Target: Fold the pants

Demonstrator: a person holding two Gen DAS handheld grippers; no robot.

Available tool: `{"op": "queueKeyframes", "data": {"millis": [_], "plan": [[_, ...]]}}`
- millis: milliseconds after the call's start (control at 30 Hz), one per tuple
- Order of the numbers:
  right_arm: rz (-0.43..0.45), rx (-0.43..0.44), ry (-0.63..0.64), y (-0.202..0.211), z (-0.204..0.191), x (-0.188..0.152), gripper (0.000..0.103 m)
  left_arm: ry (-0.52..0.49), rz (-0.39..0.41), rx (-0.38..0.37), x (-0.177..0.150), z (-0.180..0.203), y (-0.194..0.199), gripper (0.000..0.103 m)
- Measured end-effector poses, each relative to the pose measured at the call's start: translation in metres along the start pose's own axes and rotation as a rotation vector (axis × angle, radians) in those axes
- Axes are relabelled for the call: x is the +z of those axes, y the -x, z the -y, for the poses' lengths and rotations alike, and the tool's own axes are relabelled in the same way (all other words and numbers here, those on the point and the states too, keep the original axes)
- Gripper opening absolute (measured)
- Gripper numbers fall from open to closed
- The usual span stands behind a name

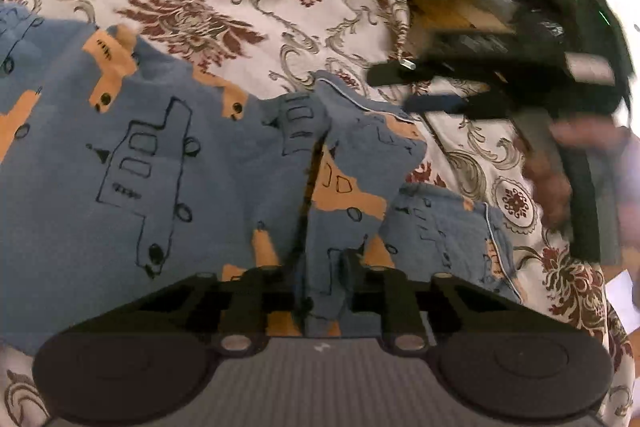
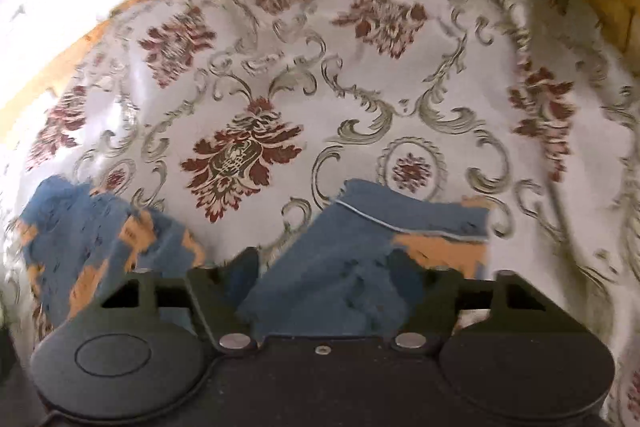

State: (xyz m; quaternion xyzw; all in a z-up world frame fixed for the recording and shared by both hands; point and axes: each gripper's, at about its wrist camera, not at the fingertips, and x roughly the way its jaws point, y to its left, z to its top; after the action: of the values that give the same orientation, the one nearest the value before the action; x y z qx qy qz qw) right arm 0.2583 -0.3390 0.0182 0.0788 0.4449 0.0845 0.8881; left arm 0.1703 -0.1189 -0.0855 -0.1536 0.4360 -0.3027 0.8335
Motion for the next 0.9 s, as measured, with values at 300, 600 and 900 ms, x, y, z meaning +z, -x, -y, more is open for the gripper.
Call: {"op": "queueKeyframes", "data": {"millis": [300,600,900], "plan": [[-0.164,-0.196,0.0,-0.077,-0.031,0.041,0.071,-0.112,-0.018,0.029,-0.005,0.022,0.001,0.015],[-0.163,-0.307,0.039,-0.086,-0.027,0.031,0.007,-0.193,-0.025,0.024,-0.01,0.038,0.003,0.007],[0.077,-0.168,-0.179,-0.009,0.009,0.013,0.001,-0.299,0.014,0.075,-0.014,0.05,0.013,0.005]]}}
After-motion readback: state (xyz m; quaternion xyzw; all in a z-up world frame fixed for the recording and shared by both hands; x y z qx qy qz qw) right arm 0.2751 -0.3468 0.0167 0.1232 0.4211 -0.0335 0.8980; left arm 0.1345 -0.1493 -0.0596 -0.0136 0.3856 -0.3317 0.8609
